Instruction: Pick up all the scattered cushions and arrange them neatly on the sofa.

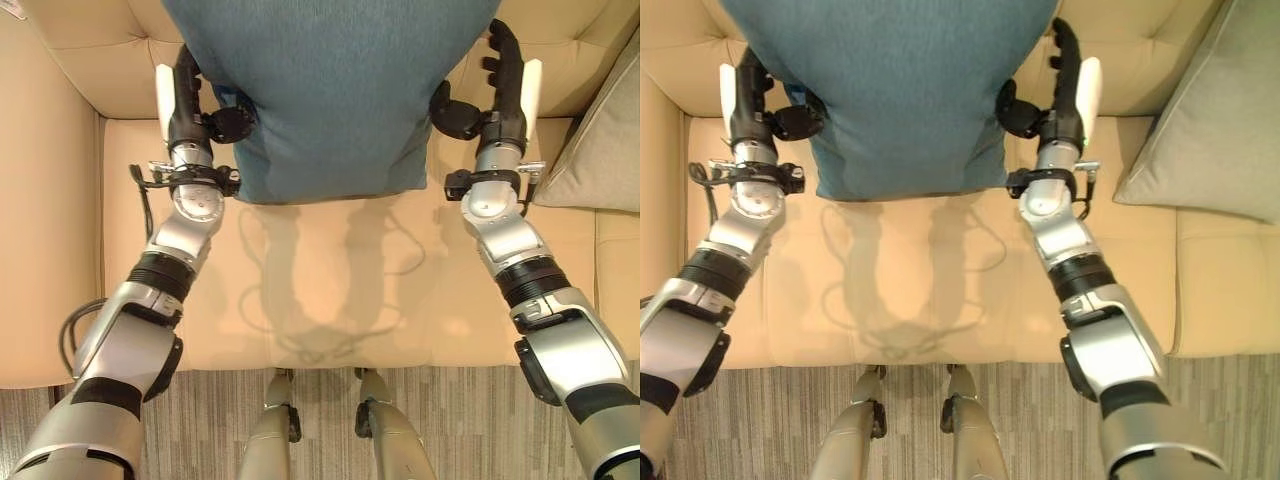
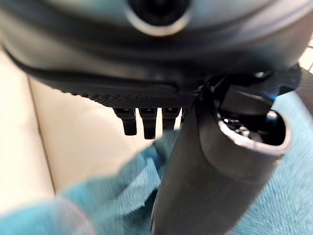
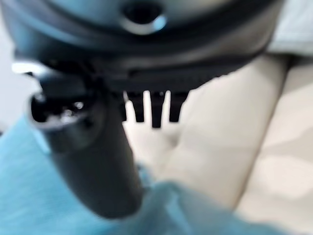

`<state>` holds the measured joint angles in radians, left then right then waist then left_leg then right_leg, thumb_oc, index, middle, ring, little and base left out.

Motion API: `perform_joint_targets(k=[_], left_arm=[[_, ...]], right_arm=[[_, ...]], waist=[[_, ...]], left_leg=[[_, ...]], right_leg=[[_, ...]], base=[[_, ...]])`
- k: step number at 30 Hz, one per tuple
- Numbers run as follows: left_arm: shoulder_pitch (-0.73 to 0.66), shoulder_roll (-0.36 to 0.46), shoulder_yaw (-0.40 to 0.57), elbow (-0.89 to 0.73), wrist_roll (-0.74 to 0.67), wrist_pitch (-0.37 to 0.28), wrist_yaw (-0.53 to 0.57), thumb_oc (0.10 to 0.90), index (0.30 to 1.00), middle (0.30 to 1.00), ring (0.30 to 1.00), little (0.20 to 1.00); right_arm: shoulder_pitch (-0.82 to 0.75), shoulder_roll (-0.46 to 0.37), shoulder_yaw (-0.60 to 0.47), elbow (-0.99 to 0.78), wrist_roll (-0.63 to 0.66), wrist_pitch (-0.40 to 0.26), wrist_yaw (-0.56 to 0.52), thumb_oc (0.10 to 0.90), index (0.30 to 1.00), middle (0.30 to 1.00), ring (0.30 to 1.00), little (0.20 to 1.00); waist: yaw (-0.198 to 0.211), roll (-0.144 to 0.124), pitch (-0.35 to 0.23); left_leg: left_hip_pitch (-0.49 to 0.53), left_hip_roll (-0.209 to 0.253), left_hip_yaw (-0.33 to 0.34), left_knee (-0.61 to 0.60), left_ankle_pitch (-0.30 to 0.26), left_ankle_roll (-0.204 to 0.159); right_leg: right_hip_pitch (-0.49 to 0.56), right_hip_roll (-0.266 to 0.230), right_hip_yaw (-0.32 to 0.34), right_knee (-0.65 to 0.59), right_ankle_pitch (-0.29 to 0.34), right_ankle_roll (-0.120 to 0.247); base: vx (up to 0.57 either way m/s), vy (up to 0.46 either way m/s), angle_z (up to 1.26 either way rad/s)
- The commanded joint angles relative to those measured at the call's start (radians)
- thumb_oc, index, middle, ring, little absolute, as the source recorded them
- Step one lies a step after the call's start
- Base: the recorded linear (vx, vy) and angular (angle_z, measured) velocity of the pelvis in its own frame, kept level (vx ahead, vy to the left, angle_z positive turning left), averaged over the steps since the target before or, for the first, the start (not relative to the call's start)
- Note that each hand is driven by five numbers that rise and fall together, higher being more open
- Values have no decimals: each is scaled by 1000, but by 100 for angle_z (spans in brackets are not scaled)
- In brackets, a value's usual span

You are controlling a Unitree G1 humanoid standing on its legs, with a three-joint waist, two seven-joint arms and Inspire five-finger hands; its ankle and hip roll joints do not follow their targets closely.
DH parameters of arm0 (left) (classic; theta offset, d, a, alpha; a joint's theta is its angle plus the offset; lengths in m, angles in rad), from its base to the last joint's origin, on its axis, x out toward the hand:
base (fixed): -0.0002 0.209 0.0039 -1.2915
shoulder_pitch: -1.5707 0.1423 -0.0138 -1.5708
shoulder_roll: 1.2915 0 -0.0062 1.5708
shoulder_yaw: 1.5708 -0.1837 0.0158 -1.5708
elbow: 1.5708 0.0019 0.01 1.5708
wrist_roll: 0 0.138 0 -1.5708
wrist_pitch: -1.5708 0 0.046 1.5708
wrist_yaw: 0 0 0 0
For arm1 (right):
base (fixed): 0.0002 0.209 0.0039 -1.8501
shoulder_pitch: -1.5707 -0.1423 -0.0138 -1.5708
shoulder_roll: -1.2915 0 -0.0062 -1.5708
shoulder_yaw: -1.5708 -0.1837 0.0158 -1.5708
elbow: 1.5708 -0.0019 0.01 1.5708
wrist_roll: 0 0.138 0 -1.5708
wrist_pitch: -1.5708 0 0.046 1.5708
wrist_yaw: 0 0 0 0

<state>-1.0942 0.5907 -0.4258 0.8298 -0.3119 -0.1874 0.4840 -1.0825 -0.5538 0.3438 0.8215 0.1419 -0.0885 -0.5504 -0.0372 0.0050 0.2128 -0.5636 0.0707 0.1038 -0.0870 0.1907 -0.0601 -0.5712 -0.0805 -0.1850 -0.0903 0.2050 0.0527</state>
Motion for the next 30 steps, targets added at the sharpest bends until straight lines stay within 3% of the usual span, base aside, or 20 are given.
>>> perform_joint_targets(k=[1, 5, 8, 10, 11, 13, 16, 20, 24, 30], left_arm=[[-124, 82, -1, 38, 47, -47, 1, 800, 900, 900, 900, 900], [-100, 111, 17, 43, 50, -46, -4, 800, 900, 900, 900, 900], [57, 155, 105, -81, 51, -66, -15, 800, 900, 900, 900, 900], [118, 150, 136, -140, 56, -73, -20, 800, 900, 900, 900, 900], [249, 137, 194, -238, 80, -86, -36, 800, 900, 900, 900, 900], [304, 118, 215, -279, 84, -87, -44, 800, 900, 900, 900, 900], [559, 26, 298, -434, 116, -86, -100, 800, 900, 900, 900, 900], [725, -19, 338, -494, 149, -74, -160, 800, 900, 900, 900, 900], [954, -85, 416, -482, 171, -43, -230, 800, 900, 900, 900, 900], [1138, -173, 492, -401, 111, -16, -275, 800, 900, 900, 900, 900]], right_arm=[[-87, -65, -10, 24, 20, -40, -13, 800, 900, 900, 900, 900], [-63, -98, -22, 33, 23, -38, -2, 800, 900, 900, 900, 900], [78, -151, -97, -32, 30, -46, 19, 800, 900, 900, 900, 900], [134, -158, -124, -76, 13, -47, 25, 800, 900, 900, 900, 900], [261, -153, -177, -160, -21, -50, 49, 800, 900, 900, 900, 900], [315, -147, -204, -195, -37, -55, 54, 800, 900, 900, 900, 900], [565, -59, -308, -307, -59, -73, 106, 800, 900, 900, 900, 900], [711, 6, -362, -350, -55, -78, 159, 800, 900, 900, 900, 900], [900, 75, -424, -374, -62, -76, 232, 800, 900, 900, 900, 900], [1032, 108, -431, -328, -84, -49, 301, 800, 900, 900, 900, 900]], waist=[[2, -22, -63], [2, -22, -68], [4, -23, -76], [4, -23, -79], [2, -25, -89], [1, -25, -95], [-3, -31, -118], [-5, -36, -125], [-14, -39, -136], [-17, -36, -144]], left_leg=[[27, -51, -19, 0, -82, -43], [28, -50, -18, 0, -82, -43], [39, -48, -17, 0, -87, -43], [45, -47, -16, 0, -89, -42], [68, -45, -13, 0, -97, -42], [77, -44, -12, 0, -100, -41], [134, -38, -7, 0, -119, -38], [185, -32, -3, 0, -133, -34], [270, -29, 10, 0, -151, -22], [346, -28, 22, 0, -159, -11]], right_leg=[[25, -6, 26, 3, -66, 116], [24, -5, 24, 3, -66, 116], [36, -4, 21, 3, -70, 115], [43, -4, 20, 3, -74, 114], [64, -3, 17, 3, -80, 111], [74, -4, 16, 3, -84, 110], [130, -7, 12, 3, -100, 106], [182, -9, 15, 3, -109, 105], [261, -7, 15, 3, -124, 104], [330, -9, 15, 3, -133, 102]], base=[[0, 0, 0], [0, -2, -2], [0, -3, -1], [24, -1, 0], [51, -6, 0], [45, -4, 2], [70, -3, 1], [52, 0, 1], [48, 9, -8], [25, 21, -12]])
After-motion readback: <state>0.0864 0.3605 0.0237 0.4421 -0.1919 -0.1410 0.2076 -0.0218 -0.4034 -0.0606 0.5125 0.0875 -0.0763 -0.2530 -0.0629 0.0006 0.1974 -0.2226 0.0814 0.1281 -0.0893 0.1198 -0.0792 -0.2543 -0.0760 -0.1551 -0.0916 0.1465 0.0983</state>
